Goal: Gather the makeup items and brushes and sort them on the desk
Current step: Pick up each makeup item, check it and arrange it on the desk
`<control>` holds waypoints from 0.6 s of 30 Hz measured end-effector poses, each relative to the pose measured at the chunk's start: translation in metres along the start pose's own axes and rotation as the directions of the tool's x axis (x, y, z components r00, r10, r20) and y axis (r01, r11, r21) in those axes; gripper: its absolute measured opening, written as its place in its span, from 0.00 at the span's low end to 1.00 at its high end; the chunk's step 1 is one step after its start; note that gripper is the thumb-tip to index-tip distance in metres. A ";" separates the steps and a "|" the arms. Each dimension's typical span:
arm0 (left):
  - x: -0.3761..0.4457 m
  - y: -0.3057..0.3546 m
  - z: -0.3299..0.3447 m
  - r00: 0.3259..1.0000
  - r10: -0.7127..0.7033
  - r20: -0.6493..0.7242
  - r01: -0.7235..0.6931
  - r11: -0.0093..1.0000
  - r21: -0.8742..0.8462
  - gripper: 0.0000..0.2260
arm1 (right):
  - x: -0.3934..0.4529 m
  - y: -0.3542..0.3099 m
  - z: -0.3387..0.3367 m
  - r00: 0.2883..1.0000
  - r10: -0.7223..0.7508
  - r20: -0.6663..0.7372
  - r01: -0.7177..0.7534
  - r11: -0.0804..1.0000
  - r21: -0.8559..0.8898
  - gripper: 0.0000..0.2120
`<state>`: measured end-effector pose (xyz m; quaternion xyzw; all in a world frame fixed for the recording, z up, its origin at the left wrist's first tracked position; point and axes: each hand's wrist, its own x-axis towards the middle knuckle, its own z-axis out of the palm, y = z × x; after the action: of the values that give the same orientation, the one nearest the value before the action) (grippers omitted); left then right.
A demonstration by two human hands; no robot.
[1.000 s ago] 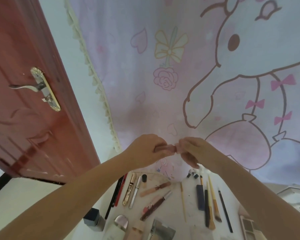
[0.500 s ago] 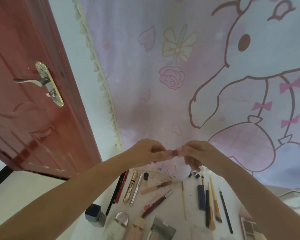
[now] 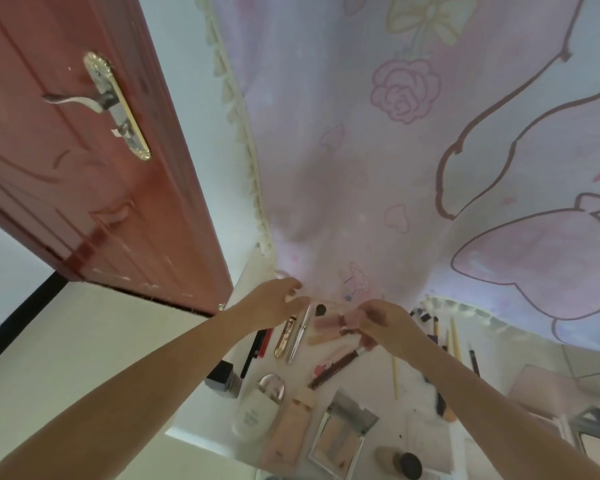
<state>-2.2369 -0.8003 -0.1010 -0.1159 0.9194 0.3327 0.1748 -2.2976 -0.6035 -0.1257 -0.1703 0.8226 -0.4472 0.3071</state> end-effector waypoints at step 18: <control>0.003 -0.071 0.008 0.998 -0.051 -0.035 0.061 0.927 0.370 0.17 | 0.034 0.004 0.104 0.990 0.028 0.142 0.100 0.572 -0.814 0.15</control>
<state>-2.2143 -0.8491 -0.1487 -0.1111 0.9641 0.1463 0.1916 -2.2549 -0.6861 -0.1845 -0.3402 0.9090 -0.0092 0.2407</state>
